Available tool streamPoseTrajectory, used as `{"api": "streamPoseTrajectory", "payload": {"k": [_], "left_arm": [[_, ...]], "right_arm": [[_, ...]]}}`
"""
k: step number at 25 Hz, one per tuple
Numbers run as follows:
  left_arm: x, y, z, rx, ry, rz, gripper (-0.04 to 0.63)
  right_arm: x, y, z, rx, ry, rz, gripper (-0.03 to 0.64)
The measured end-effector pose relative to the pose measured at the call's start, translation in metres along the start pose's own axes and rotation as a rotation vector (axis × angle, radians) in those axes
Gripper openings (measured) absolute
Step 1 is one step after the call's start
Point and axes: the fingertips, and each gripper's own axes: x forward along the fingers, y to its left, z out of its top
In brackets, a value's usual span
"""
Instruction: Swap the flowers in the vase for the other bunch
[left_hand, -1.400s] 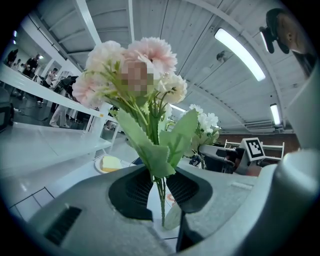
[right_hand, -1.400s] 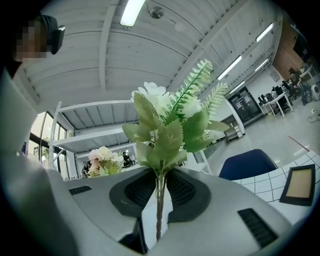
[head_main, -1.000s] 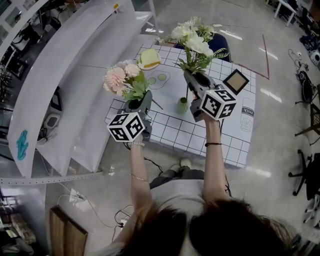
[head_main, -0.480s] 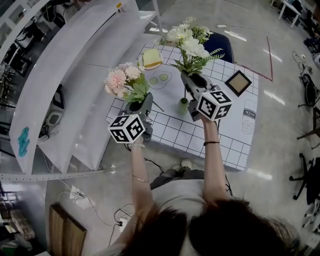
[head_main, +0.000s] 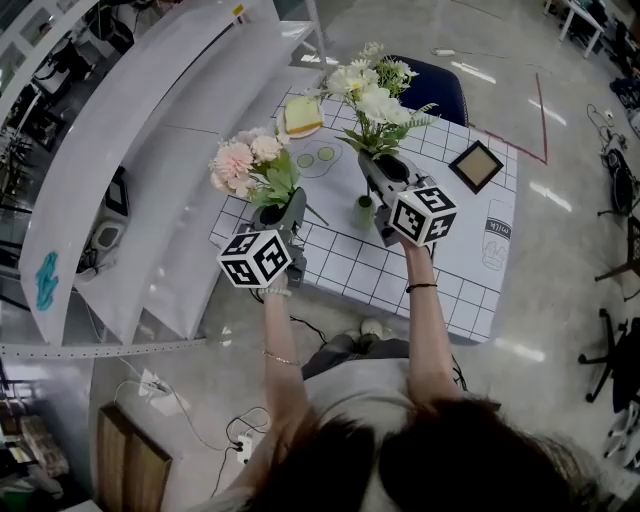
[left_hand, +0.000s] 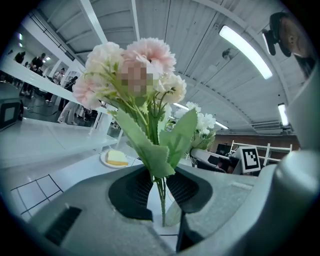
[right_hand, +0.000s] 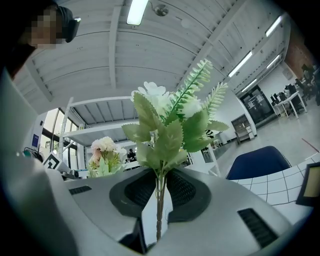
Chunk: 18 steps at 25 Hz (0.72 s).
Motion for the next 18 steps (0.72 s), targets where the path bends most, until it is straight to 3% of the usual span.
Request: {"api": "streamPoseTrajectory", "payload": {"k": [18], "left_arm": [[-0.003,-0.005,-0.014,-0.014,0.008,0.025,0.077]], "right_arm": [[-0.013,0.0,-0.037,0.002,0.043,0.019,0.064]]}}
